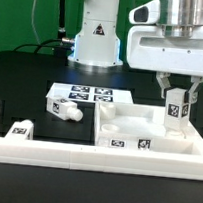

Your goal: Assemble one leg

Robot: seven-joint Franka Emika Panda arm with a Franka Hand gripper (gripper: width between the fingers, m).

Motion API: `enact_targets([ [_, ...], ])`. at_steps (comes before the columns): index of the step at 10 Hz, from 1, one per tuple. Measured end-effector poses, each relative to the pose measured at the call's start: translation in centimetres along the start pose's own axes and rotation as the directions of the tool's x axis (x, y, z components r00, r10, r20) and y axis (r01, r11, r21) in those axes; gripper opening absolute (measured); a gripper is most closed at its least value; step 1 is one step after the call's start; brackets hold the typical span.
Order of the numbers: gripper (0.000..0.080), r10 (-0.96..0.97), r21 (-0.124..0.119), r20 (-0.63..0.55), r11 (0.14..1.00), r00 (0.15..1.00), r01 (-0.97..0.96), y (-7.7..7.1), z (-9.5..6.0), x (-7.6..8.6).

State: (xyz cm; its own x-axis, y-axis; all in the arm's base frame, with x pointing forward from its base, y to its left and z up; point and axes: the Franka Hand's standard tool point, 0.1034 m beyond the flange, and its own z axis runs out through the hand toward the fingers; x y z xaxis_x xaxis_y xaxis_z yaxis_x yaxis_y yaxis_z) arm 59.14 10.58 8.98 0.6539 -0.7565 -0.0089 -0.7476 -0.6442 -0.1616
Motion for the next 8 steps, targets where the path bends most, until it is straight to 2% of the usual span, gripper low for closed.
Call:
enact_targets([
  [4,0.0289,0.273,0.012,0.018,0.962,0.962,-0.273,-0.2,0.1,-0.3],
  [6,0.0289,0.462,0.030,0.037,0.886,0.886,-0.463,-0.8,0.3,-0.7],
  [8,0.0289,0.589,0.040,0.062,0.805,0.806,-0.592,-1.1,0.4,-0.1],
])
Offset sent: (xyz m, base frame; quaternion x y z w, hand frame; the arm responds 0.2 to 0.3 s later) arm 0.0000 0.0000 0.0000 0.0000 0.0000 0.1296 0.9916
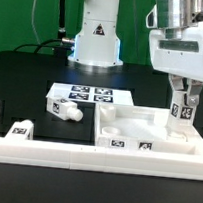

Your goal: Assemble one leg

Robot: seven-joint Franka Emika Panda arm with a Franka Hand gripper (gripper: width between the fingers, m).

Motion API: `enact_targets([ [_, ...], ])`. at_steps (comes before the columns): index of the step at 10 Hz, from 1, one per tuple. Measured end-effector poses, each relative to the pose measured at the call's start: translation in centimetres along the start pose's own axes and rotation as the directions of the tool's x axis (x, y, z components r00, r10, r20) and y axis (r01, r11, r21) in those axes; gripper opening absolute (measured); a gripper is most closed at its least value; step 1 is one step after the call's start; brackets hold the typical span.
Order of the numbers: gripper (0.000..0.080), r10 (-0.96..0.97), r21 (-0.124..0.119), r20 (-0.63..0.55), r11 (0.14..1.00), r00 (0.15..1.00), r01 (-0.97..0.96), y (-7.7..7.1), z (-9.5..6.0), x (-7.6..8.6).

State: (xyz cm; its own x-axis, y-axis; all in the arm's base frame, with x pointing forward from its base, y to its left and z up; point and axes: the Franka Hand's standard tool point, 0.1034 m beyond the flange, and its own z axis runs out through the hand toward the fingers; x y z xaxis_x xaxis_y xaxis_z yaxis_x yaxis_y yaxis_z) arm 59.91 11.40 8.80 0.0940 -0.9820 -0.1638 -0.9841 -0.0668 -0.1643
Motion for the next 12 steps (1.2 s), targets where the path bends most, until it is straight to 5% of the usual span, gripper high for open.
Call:
enact_targets([
  [3,0.0289,0.055,0.006,0.011,0.998,0.998,-0.055,-0.31,-0.01,0.22],
  [4,0.0365,0.033,0.005,0.011,0.999,0.999,-0.033,-0.29,0.01,0.22],
  [5,0.0365,0.009,-0.015,0.012,1.000,1.000,-0.009,-0.18,0.01,0.01],
  [6,0.0573,-0.083,-0.033,0.015,0.996,0.996,0.084,-0.50,-0.24,-0.27],
  [8,0.0644,-0.204,-0.027,0.015,0.979,0.979,0.204,-0.44,-0.09,-0.11],
  [10,0.0648,-0.427,-0.038,0.019,0.903,0.904,0.428,-0.25,-0.05,0.06],
  [12,0.0649,-0.675,-0.093,0.020,0.733,0.737,0.674,0.11,-0.06,0.46],
])
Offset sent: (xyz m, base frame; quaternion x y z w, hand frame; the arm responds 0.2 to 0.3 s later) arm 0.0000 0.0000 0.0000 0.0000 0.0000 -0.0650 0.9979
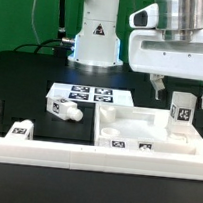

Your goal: Assemble one leg

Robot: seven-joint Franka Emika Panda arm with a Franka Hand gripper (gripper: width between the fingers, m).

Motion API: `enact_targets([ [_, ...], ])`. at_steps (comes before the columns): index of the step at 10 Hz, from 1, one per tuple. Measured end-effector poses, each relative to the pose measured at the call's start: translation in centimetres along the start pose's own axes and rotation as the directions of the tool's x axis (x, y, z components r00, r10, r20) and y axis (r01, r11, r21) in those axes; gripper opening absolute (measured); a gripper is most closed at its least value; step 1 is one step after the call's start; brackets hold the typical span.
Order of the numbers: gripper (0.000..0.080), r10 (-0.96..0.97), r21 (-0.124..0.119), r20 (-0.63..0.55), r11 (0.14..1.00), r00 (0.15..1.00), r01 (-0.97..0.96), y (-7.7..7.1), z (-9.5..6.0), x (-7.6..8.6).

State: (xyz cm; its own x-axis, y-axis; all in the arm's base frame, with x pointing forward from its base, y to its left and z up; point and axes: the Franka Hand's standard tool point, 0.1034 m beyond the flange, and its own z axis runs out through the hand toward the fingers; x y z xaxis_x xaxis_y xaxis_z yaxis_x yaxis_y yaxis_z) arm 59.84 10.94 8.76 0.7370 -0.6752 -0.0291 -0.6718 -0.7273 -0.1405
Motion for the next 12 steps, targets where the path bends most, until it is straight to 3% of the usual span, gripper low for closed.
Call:
enact_targets([
  [1,0.0649,-0.106,-0.013,-0.011,0.994,0.994,0.105,-0.06,-0.04,0.03],
  [4,0.0649,-0.320,-0.014,-0.009,0.947,0.947,0.320,0.01,-0.01,0.15],
  [5,0.0649,-0.395,-0.025,-0.008,0.918,0.919,0.395,0.00,-0.03,0.14],
  [6,0.0649,-0.536,-0.062,-0.006,0.843,0.844,0.535,-0.23,-0.22,0.17],
  [7,0.0649,-0.607,-0.076,-0.007,0.793,0.795,0.605,-0.50,-0.35,0.25],
  [9,0.0649,-0.719,-0.087,0.002,0.693,0.695,0.716,-0.62,-0.37,0.29],
  [10,0.0649,-0.720,-0.086,0.001,0.691,0.694,0.718,-0.64,-0.37,0.35],
  [12,0.0389,-0.720,-0.086,0.001,0.691,0.694,0.718,-0.65,-0.36,0.35],
])
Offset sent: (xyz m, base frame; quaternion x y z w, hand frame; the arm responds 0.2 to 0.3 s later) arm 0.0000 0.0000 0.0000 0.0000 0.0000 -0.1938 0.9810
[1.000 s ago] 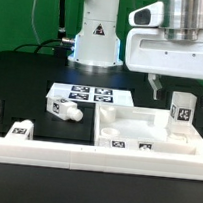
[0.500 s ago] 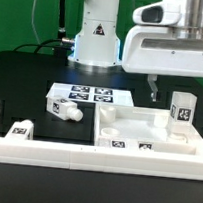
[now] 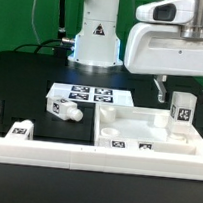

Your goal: Assemble one leg

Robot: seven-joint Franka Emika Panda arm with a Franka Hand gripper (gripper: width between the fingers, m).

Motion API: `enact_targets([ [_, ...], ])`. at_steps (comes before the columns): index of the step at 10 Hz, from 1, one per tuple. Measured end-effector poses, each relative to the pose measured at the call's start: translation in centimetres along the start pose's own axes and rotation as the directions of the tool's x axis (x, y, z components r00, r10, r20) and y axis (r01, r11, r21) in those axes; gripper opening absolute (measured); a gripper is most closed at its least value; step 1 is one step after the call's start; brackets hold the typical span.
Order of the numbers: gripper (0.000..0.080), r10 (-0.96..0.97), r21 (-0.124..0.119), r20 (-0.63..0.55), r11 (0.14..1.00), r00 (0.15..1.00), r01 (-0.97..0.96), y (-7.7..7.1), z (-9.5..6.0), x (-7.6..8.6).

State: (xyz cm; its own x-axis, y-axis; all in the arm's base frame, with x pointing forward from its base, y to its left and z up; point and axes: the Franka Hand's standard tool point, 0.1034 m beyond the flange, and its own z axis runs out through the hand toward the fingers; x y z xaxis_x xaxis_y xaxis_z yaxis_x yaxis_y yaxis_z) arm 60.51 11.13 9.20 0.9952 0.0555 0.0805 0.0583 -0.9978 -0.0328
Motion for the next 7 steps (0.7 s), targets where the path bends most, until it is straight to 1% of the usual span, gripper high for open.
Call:
enact_targets([
  [1,0.0283,0.000,0.000,0.000,1.000,1.000,0.000,0.00,0.00,0.00],
  [4,0.0285,0.027,0.000,0.000,1.000,1.000,-0.027,0.00,0.00,0.01],
  [5,0.0285,0.123,0.013,0.000,0.992,0.992,-0.123,0.03,0.05,0.03],
  [6,0.0285,0.262,0.041,0.009,0.964,0.965,-0.263,0.23,0.08,0.08],
  [7,0.0285,0.414,0.062,0.024,0.908,0.910,-0.414,0.43,0.12,0.08],
])
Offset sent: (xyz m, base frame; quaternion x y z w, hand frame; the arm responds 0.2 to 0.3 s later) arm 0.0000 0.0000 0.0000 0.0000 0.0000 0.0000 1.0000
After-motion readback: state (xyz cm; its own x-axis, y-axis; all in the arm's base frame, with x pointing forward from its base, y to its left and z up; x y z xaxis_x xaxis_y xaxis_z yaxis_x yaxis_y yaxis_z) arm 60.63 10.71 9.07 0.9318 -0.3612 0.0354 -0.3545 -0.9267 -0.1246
